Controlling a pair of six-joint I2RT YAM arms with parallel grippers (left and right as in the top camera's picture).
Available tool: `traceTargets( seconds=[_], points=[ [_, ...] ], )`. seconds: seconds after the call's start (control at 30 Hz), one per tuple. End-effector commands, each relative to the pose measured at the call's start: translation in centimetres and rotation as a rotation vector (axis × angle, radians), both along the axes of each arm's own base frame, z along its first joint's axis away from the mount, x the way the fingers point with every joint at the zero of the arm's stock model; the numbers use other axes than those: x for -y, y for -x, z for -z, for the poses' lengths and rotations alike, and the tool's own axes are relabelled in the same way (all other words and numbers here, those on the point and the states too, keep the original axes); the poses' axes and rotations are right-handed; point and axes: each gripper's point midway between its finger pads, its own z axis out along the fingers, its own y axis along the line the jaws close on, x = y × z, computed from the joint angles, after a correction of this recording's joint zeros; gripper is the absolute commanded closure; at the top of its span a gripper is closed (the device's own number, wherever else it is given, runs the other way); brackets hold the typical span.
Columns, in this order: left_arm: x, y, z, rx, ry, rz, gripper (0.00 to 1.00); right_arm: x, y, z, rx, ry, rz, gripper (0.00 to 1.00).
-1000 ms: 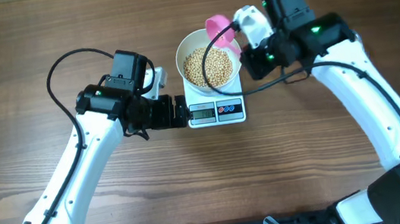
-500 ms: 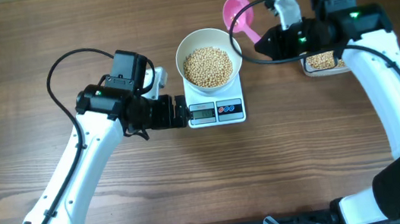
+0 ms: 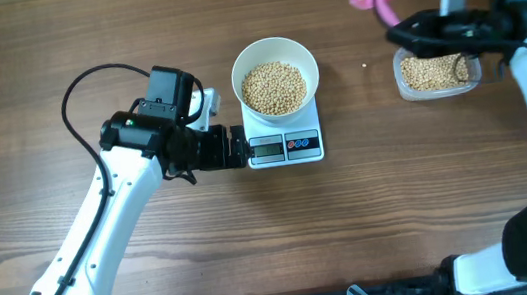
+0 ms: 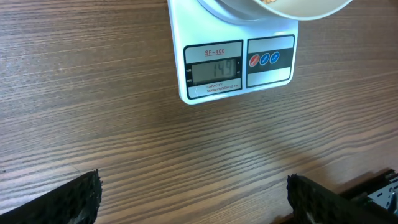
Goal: Scoop item into bowl and weigh 150g on scale
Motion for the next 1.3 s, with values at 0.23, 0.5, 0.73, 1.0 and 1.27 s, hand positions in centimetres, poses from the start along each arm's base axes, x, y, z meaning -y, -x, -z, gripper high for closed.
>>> traceTargets(
  seconds=[0.23, 0.5, 0.73, 1.0, 1.27],
  points=[
    [0.0, -0.1, 0.2, 0.002, -0.001, 0.017, 0.00, 5.8, -0.6, -2.4, 0.015, -0.184, 0.146, 0.96],
    [0.0, -0.1, 0.2, 0.001, 0.000, 0.017, 0.00, 8.5, -1.0, -2.7, 0.001, -0.219, 0.247, 0.96],
    [0.0, -0.1, 0.2, 0.001, 0.000, 0.017, 0.00, 10.0, -2.1, -3.7, 0.034, -0.246, 0.309, 0.96],
    [0.0, -0.1, 0.2, 0.002, -0.001, 0.017, 0.00, 10.0, -2.6, -4.5, -0.001, -0.323, 0.351, 0.96],
    [0.0, -0.1, 0.2, 0.002, -0.001, 0.017, 0.00, 7.8, -3.0, -5.3, 0.030, -0.337, 0.277, 0.96]
  ],
)
